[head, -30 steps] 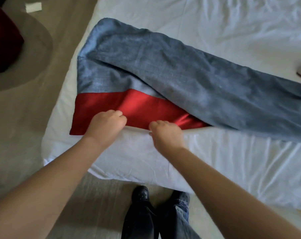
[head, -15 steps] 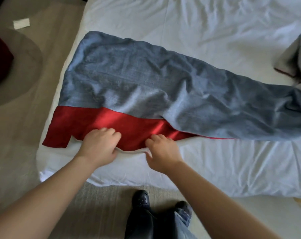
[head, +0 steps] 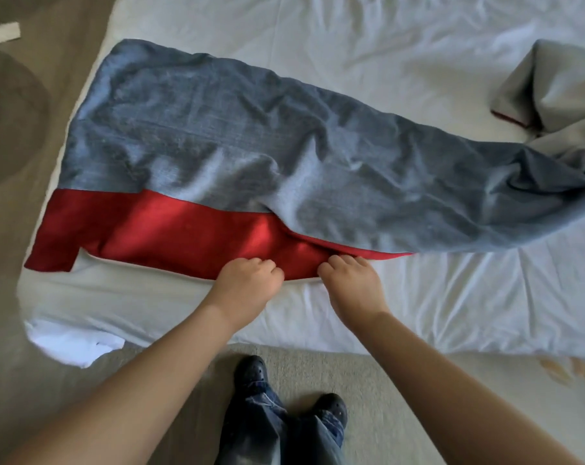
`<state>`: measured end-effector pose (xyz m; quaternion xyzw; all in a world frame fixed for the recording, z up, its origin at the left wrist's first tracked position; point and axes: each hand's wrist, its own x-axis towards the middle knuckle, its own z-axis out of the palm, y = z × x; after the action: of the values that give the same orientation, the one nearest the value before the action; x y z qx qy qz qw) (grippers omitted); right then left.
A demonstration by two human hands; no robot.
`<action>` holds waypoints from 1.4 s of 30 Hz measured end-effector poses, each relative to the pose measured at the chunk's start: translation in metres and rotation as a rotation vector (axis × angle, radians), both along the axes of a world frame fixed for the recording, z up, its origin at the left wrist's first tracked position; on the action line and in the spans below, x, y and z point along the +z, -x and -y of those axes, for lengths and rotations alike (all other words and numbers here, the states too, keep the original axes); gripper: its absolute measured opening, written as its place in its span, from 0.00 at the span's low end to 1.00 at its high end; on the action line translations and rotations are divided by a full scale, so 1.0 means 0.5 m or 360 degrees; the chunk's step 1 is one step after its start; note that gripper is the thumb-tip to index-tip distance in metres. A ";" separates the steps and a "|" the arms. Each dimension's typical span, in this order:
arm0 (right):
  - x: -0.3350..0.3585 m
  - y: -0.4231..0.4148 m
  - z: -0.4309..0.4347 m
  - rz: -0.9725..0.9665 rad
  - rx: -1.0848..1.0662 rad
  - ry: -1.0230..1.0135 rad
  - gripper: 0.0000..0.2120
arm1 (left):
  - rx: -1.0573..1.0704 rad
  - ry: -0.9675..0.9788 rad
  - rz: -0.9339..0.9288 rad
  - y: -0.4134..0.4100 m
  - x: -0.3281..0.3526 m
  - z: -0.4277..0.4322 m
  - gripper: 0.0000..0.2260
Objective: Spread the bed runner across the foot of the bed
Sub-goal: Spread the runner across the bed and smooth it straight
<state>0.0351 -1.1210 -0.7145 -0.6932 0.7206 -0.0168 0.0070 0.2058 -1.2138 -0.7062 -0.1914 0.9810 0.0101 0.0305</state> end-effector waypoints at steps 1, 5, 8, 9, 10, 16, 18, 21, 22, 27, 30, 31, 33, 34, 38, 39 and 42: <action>-0.002 -0.012 -0.014 0.0031 0.0001 0.0023 0.06 | -0.0027 0.0006 -0.0033 -0.012 -0.002 -0.009 0.06; -0.001 -0.072 -0.072 0.0196 0.0049 0.0040 0.13 | -0.0019 0.0014 -0.0016 -0.063 0.005 -0.039 0.08; 0.009 -0.099 -0.107 0.0266 0.0099 -0.0049 0.08 | 0.0083 -0.0014 0.0118 -0.083 0.015 -0.062 0.09; 0.009 -0.096 -0.116 0.0265 0.0106 -0.0094 0.08 | 0.0135 -0.0020 0.0179 -0.081 0.018 -0.069 0.14; 0.009 -0.088 -0.122 0.0256 0.0122 -0.0155 0.11 | 0.0205 -0.0036 0.0237 -0.076 0.022 -0.075 0.16; 0.005 0.056 -0.154 0.0036 0.0127 -0.0066 0.10 | 0.0261 -0.0158 0.0189 0.010 0.027 -0.125 0.11; 0.008 0.107 -0.164 -0.0043 0.0111 0.0013 0.08 | 0.0176 -0.0173 0.0142 0.063 0.029 -0.145 0.10; 0.002 0.145 -0.171 -0.0125 0.0103 0.0074 0.15 | 0.0076 -0.0168 0.0163 0.136 0.028 -0.171 0.12; 0.002 0.146 -0.173 -0.0145 0.0101 0.0072 0.12 | 0.0052 -0.0158 0.0189 0.150 0.024 -0.178 0.13; 0.001 0.131 -0.187 0.0119 0.0003 -0.0152 0.14 | 0.0032 -0.0240 0.0228 0.161 0.028 -0.190 0.09; 0.048 0.149 -0.181 0.0305 -0.0033 0.0004 0.10 | 0.0069 -0.0241 0.0119 0.174 0.070 -0.165 0.11; 0.067 0.164 -0.175 0.0317 -0.0025 0.0066 0.09 | 0.0103 -0.0226 0.0082 0.187 0.092 -0.152 0.13; 0.116 0.200 -0.156 0.0296 -0.0059 0.0093 0.12 | 0.0156 -0.0158 0.0006 0.221 0.133 -0.122 0.16; 0.140 0.221 -0.145 0.0281 -0.0103 0.0088 0.13 | 0.0189 -0.0119 -0.0031 0.240 0.154 -0.108 0.18; 0.216 0.300 -0.104 0.0191 -0.0241 0.0023 0.16 | 0.0328 -0.0071 -0.0121 0.322 0.228 -0.061 0.24; 0.227 0.317 -0.095 0.0175 -0.0244 0.0023 0.16 | 0.0348 -0.0071 -0.0138 0.341 0.243 -0.052 0.25; 0.252 0.362 -0.068 0.0151 -0.0246 0.0000 0.16 | 0.0366 -0.0057 -0.0177 0.387 0.269 -0.020 0.25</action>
<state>-0.1457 -1.0870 -0.5885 -0.6340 0.7707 -0.0503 0.0398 0.0122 -1.2037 -0.5718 -0.3013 0.9524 0.0418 -0.0220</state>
